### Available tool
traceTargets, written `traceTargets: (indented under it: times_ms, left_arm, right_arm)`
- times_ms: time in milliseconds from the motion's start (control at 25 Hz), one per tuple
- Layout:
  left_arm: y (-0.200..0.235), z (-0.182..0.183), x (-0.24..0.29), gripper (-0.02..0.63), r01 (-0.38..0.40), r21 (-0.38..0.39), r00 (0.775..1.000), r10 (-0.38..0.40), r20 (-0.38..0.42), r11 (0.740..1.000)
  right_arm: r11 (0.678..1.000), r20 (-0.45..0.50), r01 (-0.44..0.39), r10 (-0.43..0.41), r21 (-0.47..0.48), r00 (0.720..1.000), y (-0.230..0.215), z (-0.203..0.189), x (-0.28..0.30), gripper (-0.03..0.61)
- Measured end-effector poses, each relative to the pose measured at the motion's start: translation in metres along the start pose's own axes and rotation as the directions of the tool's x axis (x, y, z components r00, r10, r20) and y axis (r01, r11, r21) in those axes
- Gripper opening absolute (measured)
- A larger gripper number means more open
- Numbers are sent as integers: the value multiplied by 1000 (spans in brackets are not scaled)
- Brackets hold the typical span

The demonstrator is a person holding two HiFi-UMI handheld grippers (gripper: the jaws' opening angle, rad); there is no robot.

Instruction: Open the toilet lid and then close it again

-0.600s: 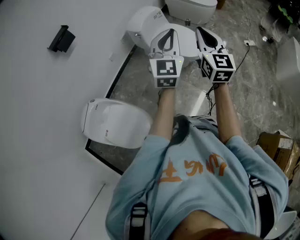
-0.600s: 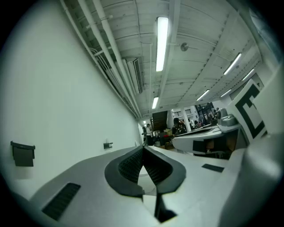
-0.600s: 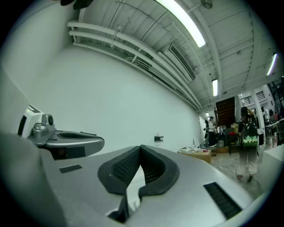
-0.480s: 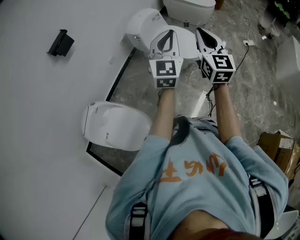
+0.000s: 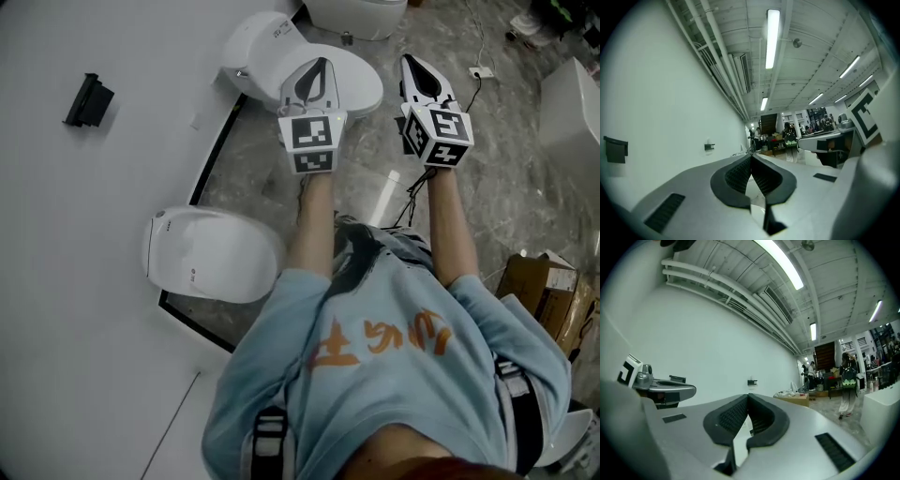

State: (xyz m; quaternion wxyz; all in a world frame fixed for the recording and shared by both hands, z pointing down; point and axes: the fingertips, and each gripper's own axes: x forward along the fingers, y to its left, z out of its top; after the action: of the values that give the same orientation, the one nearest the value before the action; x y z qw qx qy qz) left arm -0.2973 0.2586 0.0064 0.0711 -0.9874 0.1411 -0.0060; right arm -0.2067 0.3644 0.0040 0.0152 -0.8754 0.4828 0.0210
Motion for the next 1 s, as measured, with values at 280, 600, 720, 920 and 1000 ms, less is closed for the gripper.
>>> traceTargets:
  times_ms: [280,600,720,920,1000]
  left_arm:
    - [-5,-9,36,28,-11,10,999,12,-34,1000]
    - [16,-68,120,27,0,-17,996,-2,-85,1000]
    - [21,-89,168,28,10,-19,993,-12,-120,1000]
    - [41,-118,248,28,49,-56,977,-59,-206,997]
    - [58,-140,272,28,33,-76,967,-51,-251,997]
  right_arm:
    - [1000,2,23,-24,18,1000,-45,-6,7,12]
    - [1000,-31,18,-18,6,999,-85,-55,77,12]
    - [999,-60,31,-29,29,998,-116,-75,115,12]
    - [998,-126,1,6,57,992,-148,-103,208,12]
    - [998,-166,-26,36,63,985,-155,-121,252,12]
